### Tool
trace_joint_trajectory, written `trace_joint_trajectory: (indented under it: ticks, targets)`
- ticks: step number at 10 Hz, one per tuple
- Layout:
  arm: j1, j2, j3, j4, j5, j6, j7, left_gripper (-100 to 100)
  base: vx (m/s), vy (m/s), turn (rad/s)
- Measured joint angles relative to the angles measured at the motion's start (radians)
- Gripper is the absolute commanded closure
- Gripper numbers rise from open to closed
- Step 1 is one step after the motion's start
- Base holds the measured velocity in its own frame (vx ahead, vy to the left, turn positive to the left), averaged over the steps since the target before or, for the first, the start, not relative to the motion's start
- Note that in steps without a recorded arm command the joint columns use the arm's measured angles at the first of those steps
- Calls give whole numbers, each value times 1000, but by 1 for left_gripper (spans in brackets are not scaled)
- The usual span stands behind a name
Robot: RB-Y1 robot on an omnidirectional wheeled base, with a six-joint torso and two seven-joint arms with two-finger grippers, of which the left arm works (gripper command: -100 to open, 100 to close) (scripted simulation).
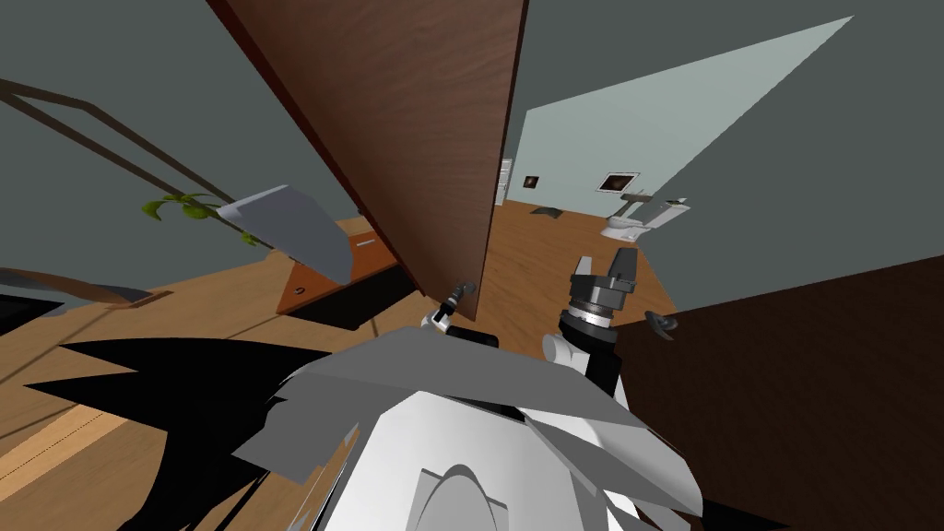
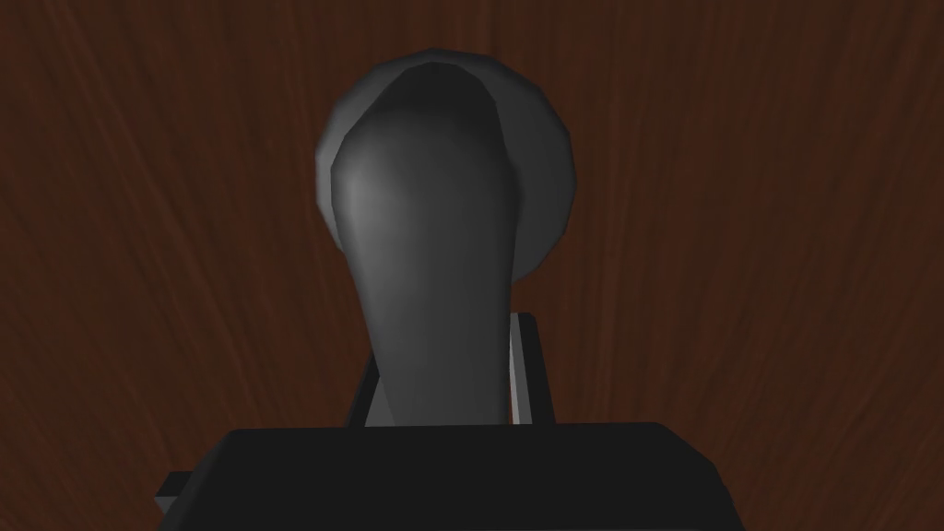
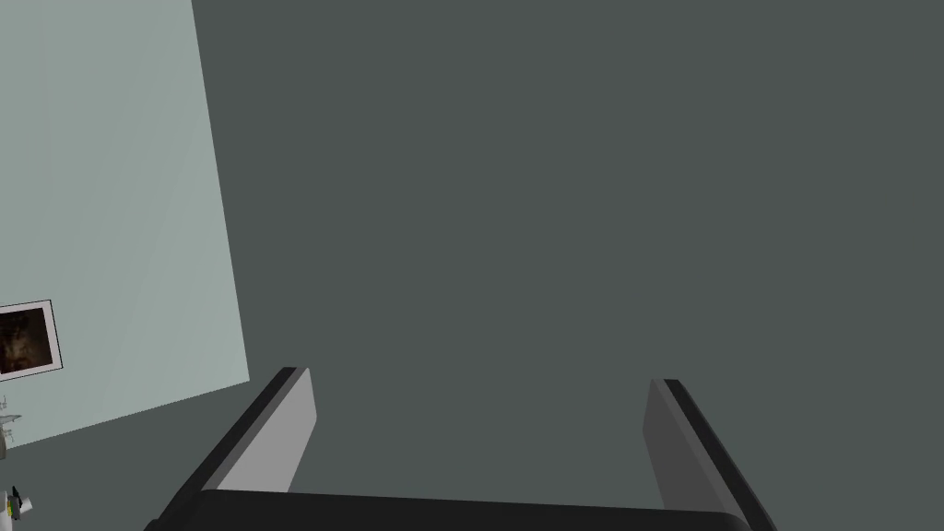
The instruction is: Push the door open
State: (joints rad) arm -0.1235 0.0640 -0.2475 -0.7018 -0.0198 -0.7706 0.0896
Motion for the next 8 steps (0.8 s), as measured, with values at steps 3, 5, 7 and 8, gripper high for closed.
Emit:
trace_joint_trajectory:
  ticks: [3, 5, 7, 8]
  targets:
    - [9, -6, 26, 0, 10, 6, -17, 100, 77, -98, 46]
    - [-3, -11, 51, 26, 20, -4, -25, 100, 122, -128, 70]
    - [-17, -12, 80, 46, 32, -7, -33, 100, 155, -134, 46]
    - [-5, -12, 91, 26, 36, 1, -38, 100, 170, -174, 85]
